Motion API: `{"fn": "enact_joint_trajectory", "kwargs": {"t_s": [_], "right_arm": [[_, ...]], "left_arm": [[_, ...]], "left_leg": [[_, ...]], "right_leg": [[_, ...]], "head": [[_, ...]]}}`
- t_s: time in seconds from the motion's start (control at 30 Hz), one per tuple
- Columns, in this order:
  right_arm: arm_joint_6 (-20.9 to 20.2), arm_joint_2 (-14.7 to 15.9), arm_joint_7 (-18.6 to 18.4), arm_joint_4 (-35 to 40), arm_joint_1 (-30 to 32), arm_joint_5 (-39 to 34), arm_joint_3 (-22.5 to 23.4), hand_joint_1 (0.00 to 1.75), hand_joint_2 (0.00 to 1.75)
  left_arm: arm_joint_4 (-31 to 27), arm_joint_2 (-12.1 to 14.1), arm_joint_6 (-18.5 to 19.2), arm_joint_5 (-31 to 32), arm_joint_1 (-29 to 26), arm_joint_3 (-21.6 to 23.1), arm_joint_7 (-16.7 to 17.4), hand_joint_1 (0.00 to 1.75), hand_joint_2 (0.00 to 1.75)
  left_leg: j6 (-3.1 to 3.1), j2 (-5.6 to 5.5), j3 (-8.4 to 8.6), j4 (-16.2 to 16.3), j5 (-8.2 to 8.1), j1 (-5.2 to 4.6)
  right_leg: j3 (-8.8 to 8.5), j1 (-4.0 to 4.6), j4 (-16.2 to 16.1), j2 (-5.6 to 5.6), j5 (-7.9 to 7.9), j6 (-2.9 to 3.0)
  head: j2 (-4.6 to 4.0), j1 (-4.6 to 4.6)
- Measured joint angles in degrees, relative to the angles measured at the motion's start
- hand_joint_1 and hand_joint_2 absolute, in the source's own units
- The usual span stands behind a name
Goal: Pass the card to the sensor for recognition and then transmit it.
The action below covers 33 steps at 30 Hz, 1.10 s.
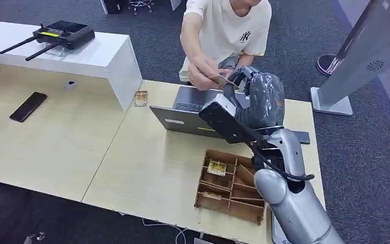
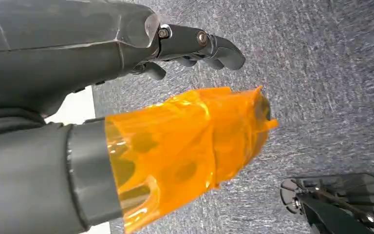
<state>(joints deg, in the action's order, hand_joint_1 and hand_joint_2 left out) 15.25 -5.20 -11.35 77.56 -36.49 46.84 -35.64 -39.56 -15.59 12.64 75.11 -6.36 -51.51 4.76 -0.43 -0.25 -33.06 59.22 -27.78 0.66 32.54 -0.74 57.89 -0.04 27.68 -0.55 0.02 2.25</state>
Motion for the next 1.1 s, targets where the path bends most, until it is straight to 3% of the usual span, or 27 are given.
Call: {"fn": "enact_joint_trajectory", "kwargs": {"t_s": [0.3, 0.33, 0.37, 0.4, 0.47, 0.5, 0.53, 0.57, 0.9, 1.1], "right_arm": [[1.6, -2.1, -3.1, -11.1, -6.2, 7.0, -1.3, 1.75, 1.75], [1.8, -2.4, -3.1, -12.2, -6.4, 7.4, -1.3, 1.50, 1.75], [2.1, -2.6, -3.1, -13.2, -6.7, 7.8, -1.3, 1.38, 1.75], [2.3, -2.9, -3.1, -14.1, -6.9, 8.0, -1.4, 1.38, 1.75], [2.3, -3.5, -3.6, -15.6, -7.2, 8.9, -1.4, 0.75, 1.75], [2.4, -3.6, -3.7, -16.5, -7.4, 9.1, -1.5, 0.65, 1.75], [2.6, -3.7, -3.6, -17.7, -7.6, 9.4, -1.5, 0.09, 1.75], [3.0, -3.8, -3.6, -18.5, -7.6, 9.6, -1.5, 0.00, 1.75], [3.0, -4.7, -3.6, -21.9, -8.3, 10.1, -1.5, 0.00, 1.75], [4.0, -5.1, -1.6, -21.3, -7.8, 5.3, -1.1, 0.00, 1.75]], "left_arm": [[5.9, 1.9, -1.9, 2.2, 2.6, -1.3, 0.0, 0.00, 0.00], [6.3, 1.9, -2.2, 2.4, 2.8, -1.5, 0.1, 0.00, 0.00], [6.8, 2.1, -2.6, 2.7, 2.9, -1.6, 0.1, 0.00, 0.00], [7.1, 2.2, -2.9, 2.8, 3.0, -1.7, 0.0, 0.00, 0.00], [7.9, 2.4, -3.2, 3.2, 3.3, -1.9, 0.0, 0.00, 0.00], [8.3, 2.5, -3.4, 3.4, 3.5, -2.0, 0.1, 0.00, 0.00], [8.8, 2.6, -3.7, 3.7, 3.6, -2.1, 0.0, 0.00, 0.00], [9.1, 2.7, -3.9, 3.8, 3.6, -2.2, 0.0, 0.00, 0.00], [10.5, 3.0, -4.0, 4.5, 4.1, -3.3, -0.5, 0.00, 0.00], [10.5, 2.8, -2.8, 5.0, 4.1, -3.7, -1.2, 0.00, 0.00]], "left_leg": [[-0.03, -0.05, -0.03, 0.0, 0.02, 0.01], [-0.03, -0.05, -0.03, 0.0, 0.02, 0.01], [-0.03, -0.05, -0.03, 0.0, 0.02, 0.00], [-0.03, -0.05, -0.03, 0.0, 0.02, 0.00], [-0.03, -0.09, -0.08, 0.0, 0.02, 0.00], [-0.03, -0.11, -0.09, 0.0, 0.02, 0.00], [-0.03, -0.11, -0.09, 0.0, 0.02, 0.00], [-0.03, -0.10, -0.09, 0.0, 0.02, 0.00], [-0.03, -0.07, -0.06, 0.0, 0.02, 0.01], [-0.04, -0.07, -0.06, 0.0, 0.03, 0.01]], "right_leg": [[0.02, 0.00, 0.0, -0.04, 0.00, 0.00], [0.02, 0.00, 0.0, -0.04, 0.00, 0.00], [0.03, 0.00, 0.0, -0.04, 0.00, 0.00], [0.04, 0.00, 0.0, -0.03, 0.00, 0.00], [0.06, 0.00, 0.0, -0.05, 0.01, -0.01], [0.06, 0.00, 0.0, -0.07, 0.01, -0.01], [0.06, 0.00, 0.0, -0.07, 0.01, -0.01], [0.06, 0.00, 0.0, -0.06, 0.01, -0.01], [0.08, 0.00, 0.0, -0.03, 0.00, 0.00], [0.08, 0.00, 0.0, -0.03, 0.00, 0.00]], "head": [[0.00, 0.00], [0.00, 0.00], [0.00, 0.00], [0.00, 0.00], [0.00, 0.00], [0.00, 0.00], [0.00, 0.02], [0.00, -0.02], [0.00, 0.00], [0.00, 0.00]]}}
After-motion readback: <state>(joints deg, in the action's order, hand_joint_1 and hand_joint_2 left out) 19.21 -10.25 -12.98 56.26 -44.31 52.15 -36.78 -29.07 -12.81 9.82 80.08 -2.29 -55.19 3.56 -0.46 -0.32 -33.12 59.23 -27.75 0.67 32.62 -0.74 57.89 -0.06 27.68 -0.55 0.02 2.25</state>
